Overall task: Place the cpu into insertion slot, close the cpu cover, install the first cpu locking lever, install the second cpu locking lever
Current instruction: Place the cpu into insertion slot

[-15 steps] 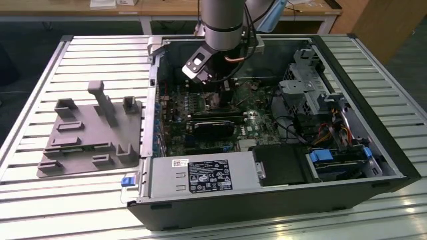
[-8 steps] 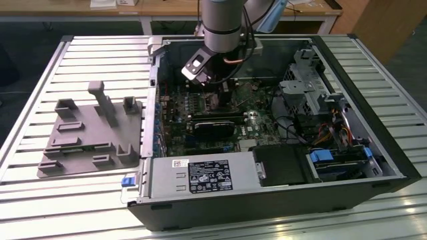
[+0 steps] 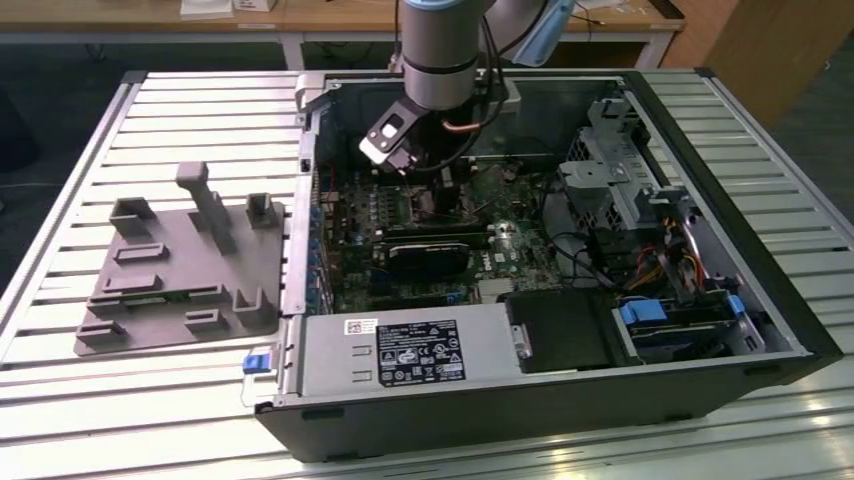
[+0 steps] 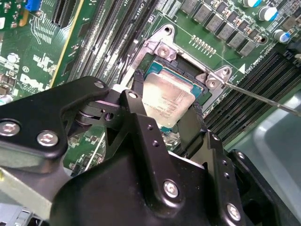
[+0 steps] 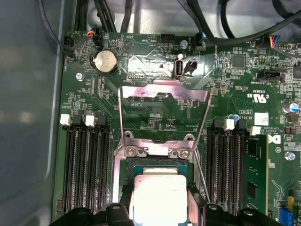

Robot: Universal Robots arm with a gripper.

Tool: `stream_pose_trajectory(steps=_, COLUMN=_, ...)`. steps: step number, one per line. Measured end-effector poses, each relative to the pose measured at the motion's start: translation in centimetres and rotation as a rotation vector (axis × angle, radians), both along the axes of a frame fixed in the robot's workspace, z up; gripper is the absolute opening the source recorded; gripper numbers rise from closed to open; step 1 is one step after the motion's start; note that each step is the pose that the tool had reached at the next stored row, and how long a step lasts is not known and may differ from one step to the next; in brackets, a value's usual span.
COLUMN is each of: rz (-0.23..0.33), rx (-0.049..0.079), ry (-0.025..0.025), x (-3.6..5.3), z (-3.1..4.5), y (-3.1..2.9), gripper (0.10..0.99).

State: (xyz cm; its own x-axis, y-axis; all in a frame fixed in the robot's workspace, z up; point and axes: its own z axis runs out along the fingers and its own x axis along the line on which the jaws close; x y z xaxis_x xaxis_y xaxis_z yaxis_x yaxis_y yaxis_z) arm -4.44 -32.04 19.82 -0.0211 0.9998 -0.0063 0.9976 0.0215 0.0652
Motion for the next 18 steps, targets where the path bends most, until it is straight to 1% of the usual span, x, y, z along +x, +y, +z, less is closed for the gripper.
stream_pose_trajectory(steps=6, rz=-0.003, rx=0.0, ry=0.0, x=0.0, z=-0.06, y=0.0, gripper=0.537)
stream_pose_trajectory(steps=10, rz=-0.019, rx=0.0, ry=0.0001, x=0.0, z=-0.13, y=0.0, gripper=0.537)
stream_pose_trajectory(steps=18, rz=-0.023, rx=0.002, ry=0.0, x=0.0, z=-0.41, y=0.02, gripper=0.537)
